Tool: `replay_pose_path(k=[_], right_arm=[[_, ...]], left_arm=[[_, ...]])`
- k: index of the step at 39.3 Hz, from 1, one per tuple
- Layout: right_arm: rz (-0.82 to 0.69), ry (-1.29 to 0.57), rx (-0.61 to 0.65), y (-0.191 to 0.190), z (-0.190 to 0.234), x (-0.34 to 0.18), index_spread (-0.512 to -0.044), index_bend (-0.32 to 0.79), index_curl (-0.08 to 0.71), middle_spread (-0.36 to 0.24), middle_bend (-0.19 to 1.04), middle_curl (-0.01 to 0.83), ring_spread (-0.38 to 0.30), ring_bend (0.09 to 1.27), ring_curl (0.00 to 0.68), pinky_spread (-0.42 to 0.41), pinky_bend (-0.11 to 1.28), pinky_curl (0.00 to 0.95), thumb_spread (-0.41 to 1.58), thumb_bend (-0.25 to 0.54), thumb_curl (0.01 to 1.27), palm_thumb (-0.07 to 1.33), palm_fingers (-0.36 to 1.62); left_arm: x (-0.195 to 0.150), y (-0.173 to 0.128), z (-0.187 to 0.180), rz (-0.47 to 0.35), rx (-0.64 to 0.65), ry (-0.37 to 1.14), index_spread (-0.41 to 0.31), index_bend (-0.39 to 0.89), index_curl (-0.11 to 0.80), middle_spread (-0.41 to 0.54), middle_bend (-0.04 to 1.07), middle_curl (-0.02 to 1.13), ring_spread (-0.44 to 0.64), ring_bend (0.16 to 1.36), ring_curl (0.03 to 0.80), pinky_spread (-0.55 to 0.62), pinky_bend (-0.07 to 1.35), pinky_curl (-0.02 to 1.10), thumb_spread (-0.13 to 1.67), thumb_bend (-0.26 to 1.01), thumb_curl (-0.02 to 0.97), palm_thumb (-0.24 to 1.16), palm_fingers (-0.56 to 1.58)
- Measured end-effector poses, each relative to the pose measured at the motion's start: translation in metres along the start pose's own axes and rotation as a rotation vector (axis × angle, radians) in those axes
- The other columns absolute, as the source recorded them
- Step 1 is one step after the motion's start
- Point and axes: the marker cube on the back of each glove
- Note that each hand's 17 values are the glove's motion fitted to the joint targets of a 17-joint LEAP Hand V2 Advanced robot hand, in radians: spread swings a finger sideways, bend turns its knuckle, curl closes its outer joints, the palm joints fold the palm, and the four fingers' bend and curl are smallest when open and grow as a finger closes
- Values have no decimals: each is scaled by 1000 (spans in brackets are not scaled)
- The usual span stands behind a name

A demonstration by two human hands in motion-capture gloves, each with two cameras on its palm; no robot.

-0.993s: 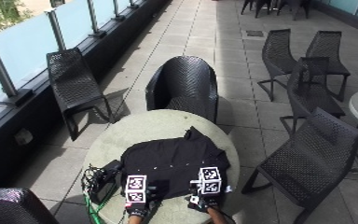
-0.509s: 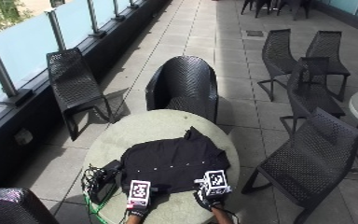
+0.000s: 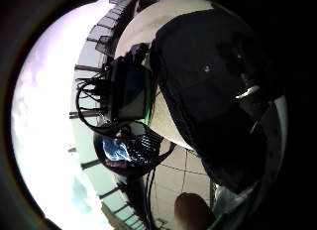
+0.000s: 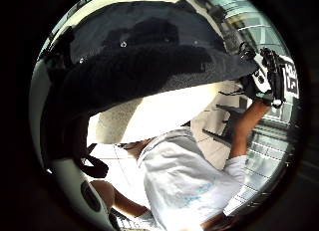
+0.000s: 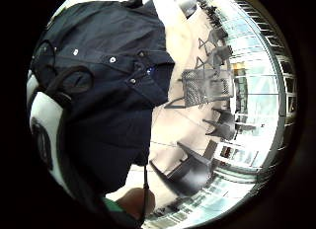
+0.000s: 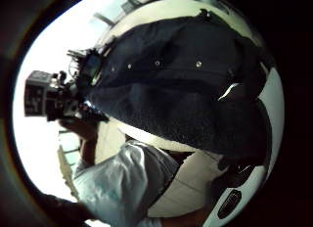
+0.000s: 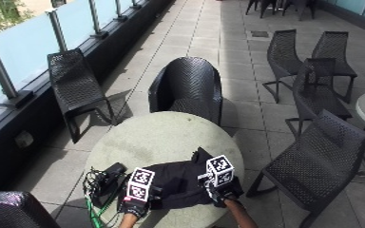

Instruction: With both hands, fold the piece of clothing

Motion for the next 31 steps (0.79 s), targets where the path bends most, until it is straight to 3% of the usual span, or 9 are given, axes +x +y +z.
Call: replay_pose_path(k=[6, 11, 14, 18, 24, 28, 31], right_arm=[[103, 21, 24, -80, -35, 13, -303, 138, 345, -235, 504, 464, -249, 754, 439, -296, 471, 377, 1221, 192, 303, 882, 1426], [202, 156, -27, -125, -55, 7, -303, 156, 354, -232, 522, 478, -240, 798, 462, -312, 540, 406, 1236, 174, 290, 884, 1412], [223, 218, -54, -145, -45, 5, -304, 166, 363, -231, 531, 485, -236, 816, 473, -315, 562, 418, 1243, 163, 285, 885, 1401], [228, 230, -90, -171, -14, 8, -305, 178, 376, -228, 543, 493, -229, 826, 482, -314, 588, 430, 1251, 141, 272, 873, 1391], [274, 205, -163, -170, 4, 13, -307, 185, 394, -225, 577, 509, -226, 829, 488, -306, 597, 438, 1260, 119, 260, 873, 1384], [235, 83, -24, -161, -5, 11, -309, 188, 406, -223, 587, 516, -226, 832, 492, -307, 598, 438, 1268, 108, 253, 876, 1380], [339, -96, 161, -133, -24, 25, -314, 132, 395, -227, 605, 518, -233, 781, 477, -280, 562, 424, 1281, 130, 267, 929, 1236]], left_arm=[[-19, -59, -36, -175, 28, -37, -340, 215, 419, -369, 497, 495, -383, 691, 392, -230, 183, 356, 1280, 100, 335, 699, 1332], [-37, -148, -8, -338, 71, -162, -347, 219, 439, -373, 513, 508, -392, 756, 421, -243, 169, 362, 1296, 91, 331, 712, 1327], [-36, -143, -17, -353, 55, -181, -352, 241, 454, -375, 533, 515, -391, 781, 434, -225, 143, 354, 1305, 84, 327, 715, 1300], [-30, -135, -12, -320, 11, -83, -359, 295, 480, -372, 568, 527, -387, 784, 441, -177, 92, 326, 1320, 78, 323, 723, 1237], [-41, -146, 0, -344, 97, -10, -362, 314, 499, -369, 584, 537, -384, 794, 449, -153, 113, 310, 1337, 66, 314, 729, 1221], [-40, -136, 0, -349, 119, 65, -363, 318, 506, -368, 590, 540, -386, 802, 452, -146, 120, 303, 1347, 57, 310, 729, 1217], [-46, -143, 7, -374, 274, 64, -341, 269, 494, -358, 564, 530, -373, 775, 444, -98, 120, 295, 1342, 47, 307, 727, 1085]])
